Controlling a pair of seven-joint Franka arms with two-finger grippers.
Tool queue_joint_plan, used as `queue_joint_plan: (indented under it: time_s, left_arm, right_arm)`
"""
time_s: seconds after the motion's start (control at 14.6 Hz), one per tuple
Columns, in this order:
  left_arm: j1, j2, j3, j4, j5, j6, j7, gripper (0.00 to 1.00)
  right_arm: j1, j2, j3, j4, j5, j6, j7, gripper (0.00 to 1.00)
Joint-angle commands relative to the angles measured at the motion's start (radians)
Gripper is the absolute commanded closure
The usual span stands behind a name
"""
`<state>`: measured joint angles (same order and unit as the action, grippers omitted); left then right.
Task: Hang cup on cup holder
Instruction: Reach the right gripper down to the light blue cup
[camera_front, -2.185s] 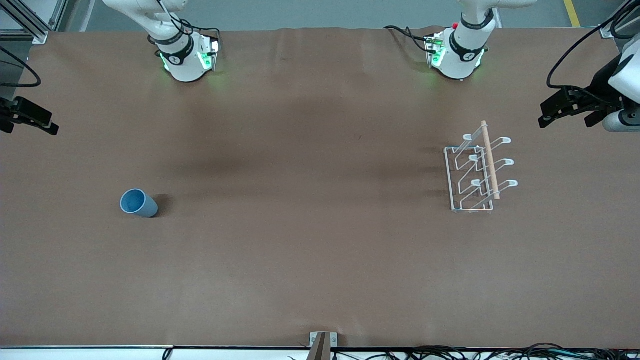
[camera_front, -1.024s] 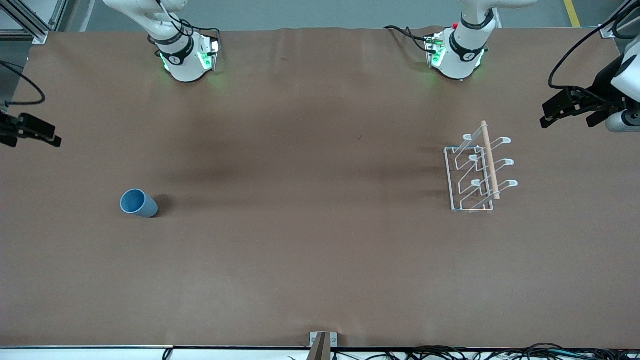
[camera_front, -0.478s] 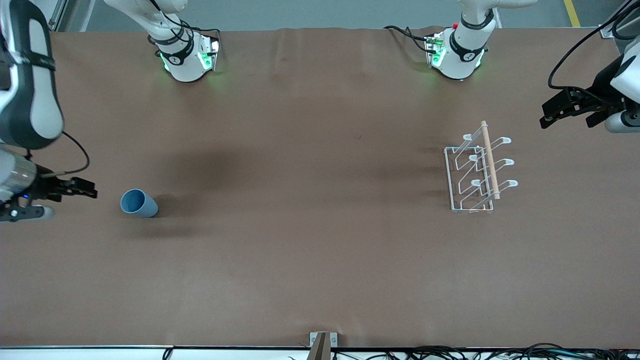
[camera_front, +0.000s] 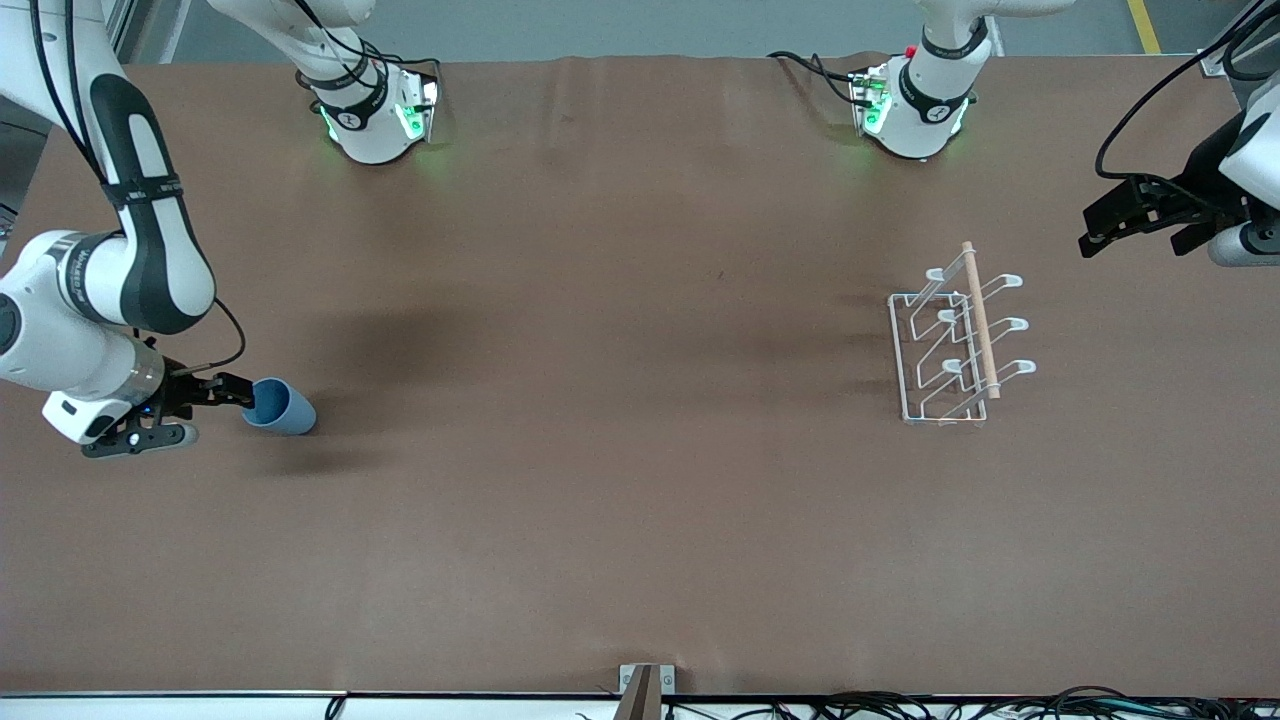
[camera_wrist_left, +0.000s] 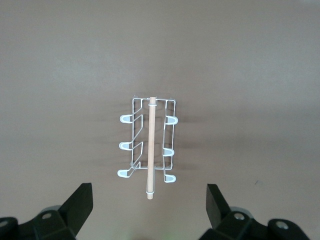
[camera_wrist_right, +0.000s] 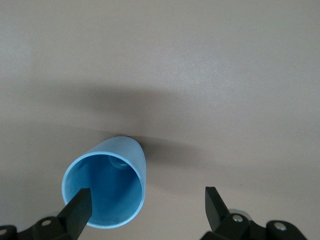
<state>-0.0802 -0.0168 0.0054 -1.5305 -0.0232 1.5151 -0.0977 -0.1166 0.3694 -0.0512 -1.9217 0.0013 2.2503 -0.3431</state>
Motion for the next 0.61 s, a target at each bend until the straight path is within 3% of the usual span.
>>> queue_joint_plan:
  time_s: [0.0, 0.27, 0.55]
  left_arm:
    - [0.003, -0.003, -0.002, -0.002, -0.003, 0.004, 0.016, 0.00]
    - [0.002, -0.003, -0.002, -0.003, -0.003, 0.004, 0.016, 0.00]
    - [0.002, -0.003, -0.002, -0.003, -0.003, 0.004, 0.018, 0.00]
  right_arm:
    - [-0.008, 0.028, 0.005, -0.010, -0.012, 0.035, -0.016, 0.01]
    - [-0.006, 0.074, 0.005, -0.005, -0.009, 0.071, -0.011, 0.13]
    - [-0.001, 0.080, 0.008, -0.008, 0.002, 0.058, -0.002, 0.63]
